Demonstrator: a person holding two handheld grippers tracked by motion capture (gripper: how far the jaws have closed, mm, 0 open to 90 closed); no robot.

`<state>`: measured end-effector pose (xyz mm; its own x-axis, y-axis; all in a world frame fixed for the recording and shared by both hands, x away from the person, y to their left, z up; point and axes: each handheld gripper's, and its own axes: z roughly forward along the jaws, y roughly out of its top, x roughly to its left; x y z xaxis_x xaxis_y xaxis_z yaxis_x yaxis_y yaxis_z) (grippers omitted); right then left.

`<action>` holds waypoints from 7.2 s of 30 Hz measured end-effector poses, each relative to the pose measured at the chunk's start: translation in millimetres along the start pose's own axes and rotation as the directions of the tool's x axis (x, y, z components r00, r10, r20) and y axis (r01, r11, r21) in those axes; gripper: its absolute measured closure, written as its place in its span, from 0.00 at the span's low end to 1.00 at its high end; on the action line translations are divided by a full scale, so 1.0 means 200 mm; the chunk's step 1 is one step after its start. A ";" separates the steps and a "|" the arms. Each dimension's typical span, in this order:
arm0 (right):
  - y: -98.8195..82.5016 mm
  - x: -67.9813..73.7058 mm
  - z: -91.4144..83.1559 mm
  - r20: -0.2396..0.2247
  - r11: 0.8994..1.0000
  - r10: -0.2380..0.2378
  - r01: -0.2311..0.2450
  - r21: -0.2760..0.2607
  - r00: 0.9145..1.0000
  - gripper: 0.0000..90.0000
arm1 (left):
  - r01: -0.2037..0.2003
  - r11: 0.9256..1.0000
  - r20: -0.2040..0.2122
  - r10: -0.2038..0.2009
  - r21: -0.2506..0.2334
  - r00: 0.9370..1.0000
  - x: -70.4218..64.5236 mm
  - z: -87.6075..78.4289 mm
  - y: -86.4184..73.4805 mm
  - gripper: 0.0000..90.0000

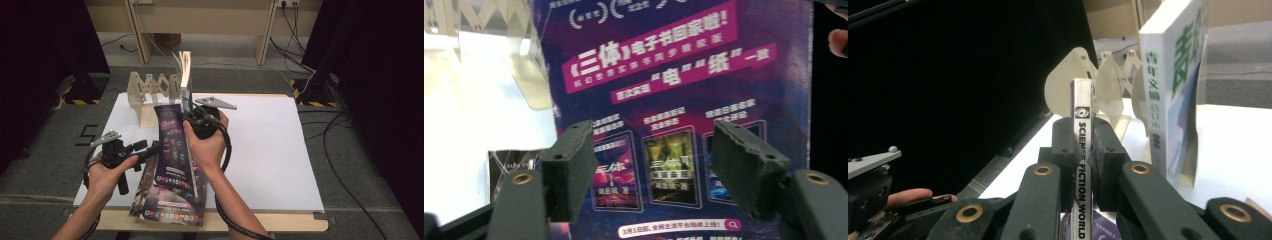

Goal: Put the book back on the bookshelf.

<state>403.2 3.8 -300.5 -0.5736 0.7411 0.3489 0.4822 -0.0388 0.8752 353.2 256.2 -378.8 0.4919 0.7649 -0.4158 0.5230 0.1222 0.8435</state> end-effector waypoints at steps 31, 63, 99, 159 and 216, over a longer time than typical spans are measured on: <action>0.08 0.09 0.17 0.031 0.999 -0.046 0.046 -0.015 0.998 0.92 | -0.189 0.981 -0.069 0.191 0.040 0.979 -0.24 0.12 0.14 0.33; 0.12 0.14 0.17 0.043 0.997 -0.066 0.067 -0.033 0.997 0.92 | -0.287 0.957 -0.204 0.288 0.032 0.936 -0.31 0.26 0.18 0.36; 0.06 0.19 0.24 0.010 0.984 -0.170 0.169 0.047 0.985 0.77 | -0.158 0.985 -0.235 0.169 0.063 0.957 -0.13 0.24 0.04 0.92; -0.66 -0.90 -0.49 0.372 0.974 0.208 -0.226 0.007 0.905 0.74 | -0.161 0.975 -0.303 0.109 -0.152 0.947 0.10 0.13 0.37 0.92; -0.73 -0.92 -0.45 0.381 0.973 0.183 -0.222 0.060 0.906 0.73 | -0.281 0.942 -0.429 0.181 -0.184 0.885 0.26 0.45 0.43 0.92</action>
<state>378.6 -188.5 -462.6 -0.1795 0.9197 0.3492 0.6367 -0.1620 0.7539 486.1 249.1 -358.7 0.2314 0.9703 -0.0699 0.2264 0.0161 0.9739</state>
